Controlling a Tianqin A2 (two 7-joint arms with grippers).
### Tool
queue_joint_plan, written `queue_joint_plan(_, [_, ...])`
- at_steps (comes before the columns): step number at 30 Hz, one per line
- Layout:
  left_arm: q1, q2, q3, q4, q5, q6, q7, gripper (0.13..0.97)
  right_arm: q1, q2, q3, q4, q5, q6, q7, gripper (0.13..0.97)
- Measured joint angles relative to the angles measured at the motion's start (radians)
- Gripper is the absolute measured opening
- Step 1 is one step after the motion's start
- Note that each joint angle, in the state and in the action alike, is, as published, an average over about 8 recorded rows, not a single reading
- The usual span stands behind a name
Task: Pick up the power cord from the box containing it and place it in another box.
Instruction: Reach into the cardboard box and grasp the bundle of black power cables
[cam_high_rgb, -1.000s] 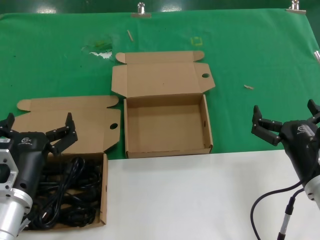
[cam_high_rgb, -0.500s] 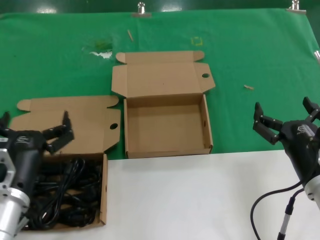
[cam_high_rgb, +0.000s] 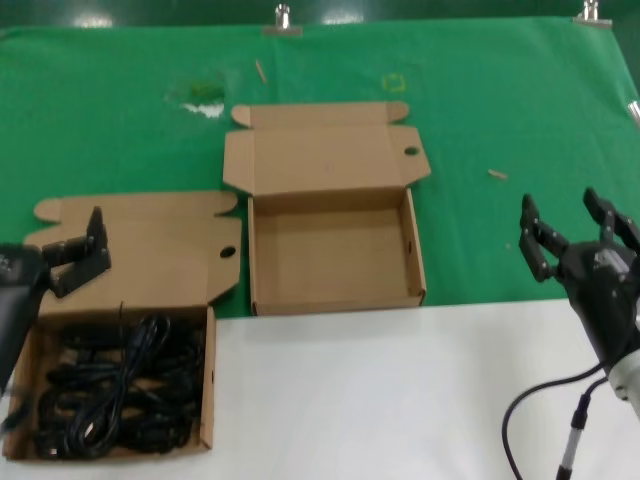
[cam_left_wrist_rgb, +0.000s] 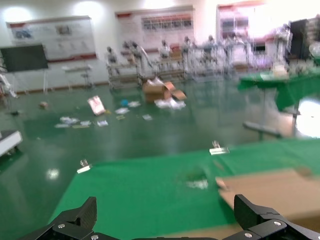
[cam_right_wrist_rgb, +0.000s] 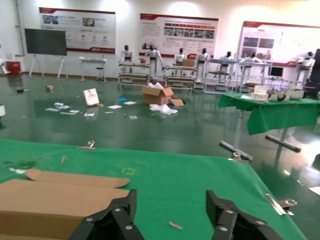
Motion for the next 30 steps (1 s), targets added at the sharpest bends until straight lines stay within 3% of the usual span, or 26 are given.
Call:
queue_joint_plan(3, [0.033,-0.124,0.037,-0.037,-0.097,-0.049,0.026,0.966,0.000,0.000,0.000,0.000,0.000,0.000,0.000,0.572])
queue_joint_plan(6, [0.089,-0.235,0.048,-0.060,-0.161,-0.070,0.029,0.966,0.000,0.000,0.000,0.000,0.000,0.000,0.000,0.494])
queue_joint_plan(9, [0.169,-0.319,0.034,-0.073,-0.189,-0.055,0.011,0.966,0.000,0.000,0.000,0.000,0.000,0.000,0.000,0.417])
queue_joint_plan(11, [0.227,-0.353,0.015,-0.078,-0.188,-0.031,-0.006,0.966,0.000,0.000,0.000,0.000,0.000,0.000,0.000,0.365])
queue_joint_plan(13, [0.279,-0.371,-0.004,-0.078,-0.175,-0.003,-0.020,0.966,0.000,0.000,0.000,0.000,0.000,0.000,0.000,0.347])
queue_joint_plan(16, [0.324,-0.373,-0.020,-0.065,-0.148,0.032,-0.033,0.966,0.000,0.000,0.000,0.000,0.000,0.000,0.000,0.295])
queue_joint_plan(20, [0.323,-0.359,-0.001,-0.032,-0.121,0.056,-0.039,0.966,0.000,0.000,0.000,0.000,0.000,0.000,0.000,0.224])
queue_joint_plan(24, [0.279,-0.359,0.068,-0.008,-0.126,0.045,-0.025,0.966,0.000,0.000,0.000,0.000,0.000,0.000,0.000,0.197])
queue_joint_plan(30, [0.165,-0.382,0.229,0.005,-0.190,-0.019,0.056,0.966,0.000,0.000,0.000,0.000,0.000,0.000,0.000,0.150])
